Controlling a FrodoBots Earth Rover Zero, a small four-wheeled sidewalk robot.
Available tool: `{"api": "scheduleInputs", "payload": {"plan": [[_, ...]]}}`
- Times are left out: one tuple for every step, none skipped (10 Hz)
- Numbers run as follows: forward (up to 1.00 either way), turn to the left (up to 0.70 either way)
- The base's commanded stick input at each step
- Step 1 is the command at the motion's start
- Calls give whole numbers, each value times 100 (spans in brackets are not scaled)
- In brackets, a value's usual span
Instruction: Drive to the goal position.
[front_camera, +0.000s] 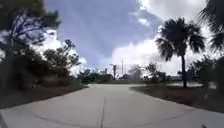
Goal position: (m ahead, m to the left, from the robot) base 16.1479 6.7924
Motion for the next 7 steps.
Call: {"api": "scheduleInputs", "payload": {"plan": [[85, 0], [85, 0], [85, 0], [85, 0], [85, 0], [85, 0], [85, 0]]}}
